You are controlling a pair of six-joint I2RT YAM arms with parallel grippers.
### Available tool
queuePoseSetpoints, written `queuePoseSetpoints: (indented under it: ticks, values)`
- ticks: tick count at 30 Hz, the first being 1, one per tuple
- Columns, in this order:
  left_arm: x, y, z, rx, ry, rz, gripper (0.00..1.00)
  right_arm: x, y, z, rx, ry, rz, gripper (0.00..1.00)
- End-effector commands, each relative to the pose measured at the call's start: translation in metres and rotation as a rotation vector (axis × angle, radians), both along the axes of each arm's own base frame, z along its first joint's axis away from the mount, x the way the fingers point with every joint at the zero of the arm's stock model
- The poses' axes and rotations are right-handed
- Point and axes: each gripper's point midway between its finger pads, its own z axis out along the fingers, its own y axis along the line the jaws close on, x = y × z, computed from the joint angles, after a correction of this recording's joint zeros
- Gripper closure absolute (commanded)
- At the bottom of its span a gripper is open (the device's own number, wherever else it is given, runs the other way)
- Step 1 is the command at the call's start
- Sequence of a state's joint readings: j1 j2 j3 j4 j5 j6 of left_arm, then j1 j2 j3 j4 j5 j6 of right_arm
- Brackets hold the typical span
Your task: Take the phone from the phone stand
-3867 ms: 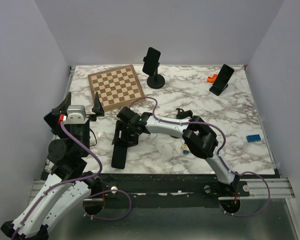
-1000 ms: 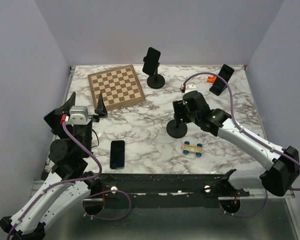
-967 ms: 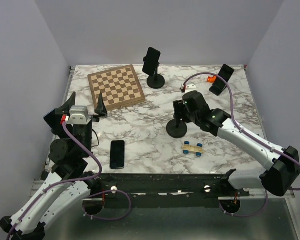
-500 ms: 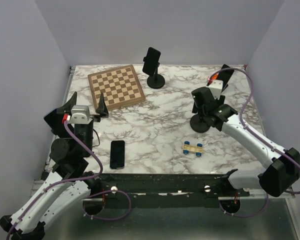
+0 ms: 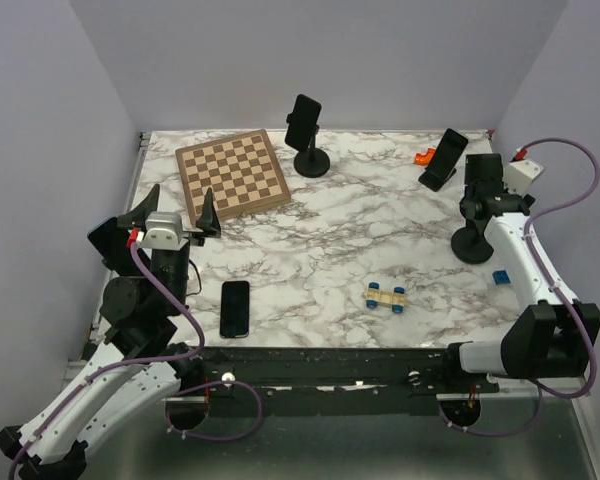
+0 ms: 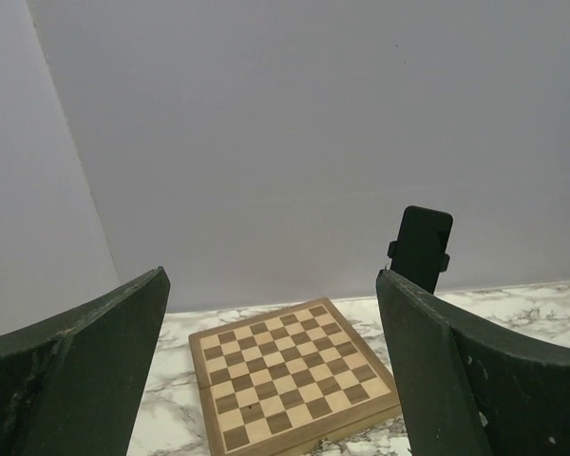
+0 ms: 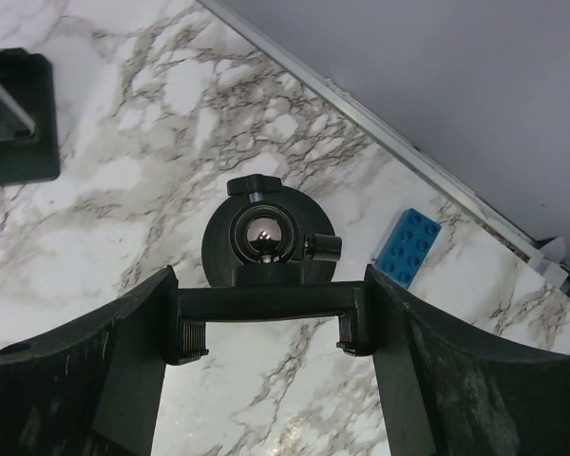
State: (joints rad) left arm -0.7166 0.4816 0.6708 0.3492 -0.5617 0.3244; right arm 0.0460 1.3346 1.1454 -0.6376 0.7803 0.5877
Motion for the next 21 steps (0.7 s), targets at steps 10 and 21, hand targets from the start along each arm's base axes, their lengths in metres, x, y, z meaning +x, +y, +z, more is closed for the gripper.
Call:
queuePoseSetpoints:
  ticks: [10,21]
  values:
    - [-0.008,0.001,0.006,-0.019,-0.011,-0.023,0.02,0.013,-0.030,0.028,-0.003,-0.095,-0.051,0.00]
    - [-0.010,-0.002,0.008,-0.030,-0.012,-0.046,0.02,0.060,0.012,0.085,-0.056,-0.199,0.131,0.00]
